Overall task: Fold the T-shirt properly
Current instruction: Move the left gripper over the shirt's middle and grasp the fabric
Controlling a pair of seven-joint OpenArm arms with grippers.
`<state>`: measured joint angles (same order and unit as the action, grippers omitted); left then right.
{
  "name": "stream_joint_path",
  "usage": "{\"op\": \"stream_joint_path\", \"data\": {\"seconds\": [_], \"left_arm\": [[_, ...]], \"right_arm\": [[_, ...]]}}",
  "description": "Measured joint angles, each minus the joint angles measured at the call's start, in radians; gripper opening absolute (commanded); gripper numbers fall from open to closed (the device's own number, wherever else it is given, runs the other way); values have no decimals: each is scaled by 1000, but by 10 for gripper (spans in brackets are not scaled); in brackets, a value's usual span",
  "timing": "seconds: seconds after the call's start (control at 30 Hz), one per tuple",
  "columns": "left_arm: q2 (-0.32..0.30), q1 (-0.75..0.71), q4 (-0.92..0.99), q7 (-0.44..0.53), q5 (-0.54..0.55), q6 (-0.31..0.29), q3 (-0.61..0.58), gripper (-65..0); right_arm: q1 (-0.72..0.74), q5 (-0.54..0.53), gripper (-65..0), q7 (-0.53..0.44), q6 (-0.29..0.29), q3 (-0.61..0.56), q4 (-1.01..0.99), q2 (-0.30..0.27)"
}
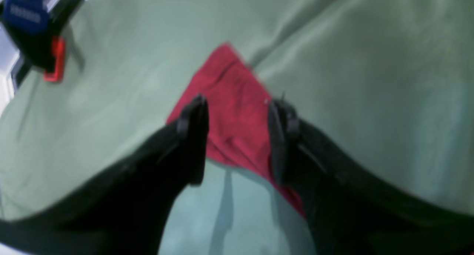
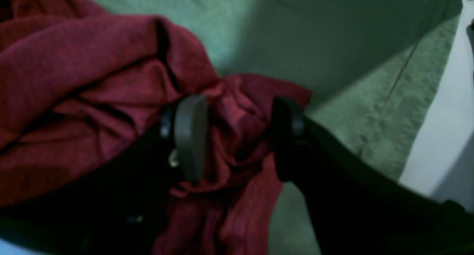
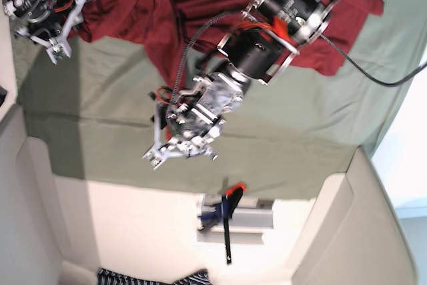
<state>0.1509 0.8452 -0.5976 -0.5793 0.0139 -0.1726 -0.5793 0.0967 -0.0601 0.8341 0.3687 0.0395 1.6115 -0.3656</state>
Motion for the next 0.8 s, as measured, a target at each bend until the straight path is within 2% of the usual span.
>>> {"op": "stream_joint_path", "data": {"seconds": [0.13,0.2,0.27,0.53,0.8], "left_arm": [[0,-4,108,79,-21,2,0,-355],[-2,-5,142,108,-35,34,0,-355],[-4,-5,160,132,-37,41,0,-355],[-2,-8,162,158,-29,41,1,-355],[-1,-51,197,238,-32,50,1,-356]], "right_arm": [[0,0,-362,-3,0,0,-10,0],[0,0,-362,-3,0,0,-17,0],[0,0,-362,-8,0,0,-30,0],[4,-14,-362,-45,0,0,-80,0],[8,-14,-362,-47,-1,0,-82,0]]}}
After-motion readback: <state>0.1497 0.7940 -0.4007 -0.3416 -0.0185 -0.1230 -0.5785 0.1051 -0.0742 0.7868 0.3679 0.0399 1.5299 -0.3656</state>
